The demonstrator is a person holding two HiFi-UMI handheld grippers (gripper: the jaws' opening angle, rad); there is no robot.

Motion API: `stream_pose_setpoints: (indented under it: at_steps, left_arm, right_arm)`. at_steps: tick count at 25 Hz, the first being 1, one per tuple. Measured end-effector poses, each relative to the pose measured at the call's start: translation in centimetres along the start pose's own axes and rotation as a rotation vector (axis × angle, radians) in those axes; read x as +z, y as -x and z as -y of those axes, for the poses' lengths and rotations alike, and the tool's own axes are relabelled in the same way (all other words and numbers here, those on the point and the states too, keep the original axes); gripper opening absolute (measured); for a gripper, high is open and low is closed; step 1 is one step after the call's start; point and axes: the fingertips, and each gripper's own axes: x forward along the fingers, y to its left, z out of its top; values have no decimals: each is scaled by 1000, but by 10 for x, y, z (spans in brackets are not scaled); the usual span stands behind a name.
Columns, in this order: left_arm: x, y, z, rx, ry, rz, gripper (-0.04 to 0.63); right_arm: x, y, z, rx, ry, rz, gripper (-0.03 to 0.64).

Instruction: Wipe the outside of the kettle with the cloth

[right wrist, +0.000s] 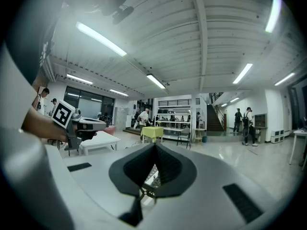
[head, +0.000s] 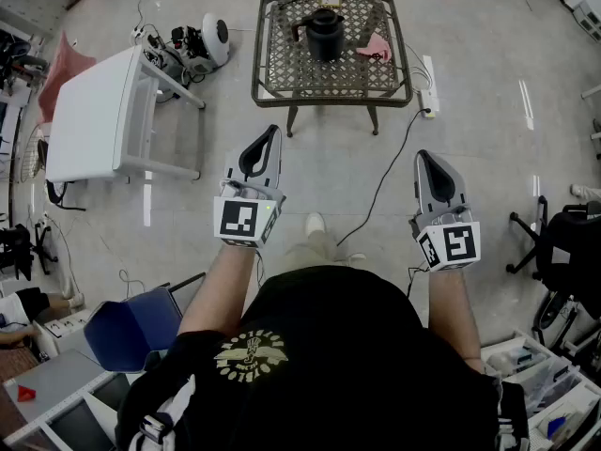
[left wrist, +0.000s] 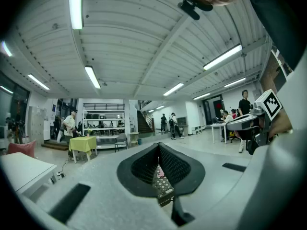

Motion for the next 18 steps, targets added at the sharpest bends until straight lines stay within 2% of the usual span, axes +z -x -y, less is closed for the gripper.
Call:
stream_pose_setpoints:
  at_steps: [11,18]
  left_arm:
    - [-3,-39,-54,-15,16,4,8]
    - [-5,-56,-86,-42,30,32,8]
  right_arm:
    - [4,-57,13,-51,-42,6,6]
    - [23,-78,6,-95,20,21,6]
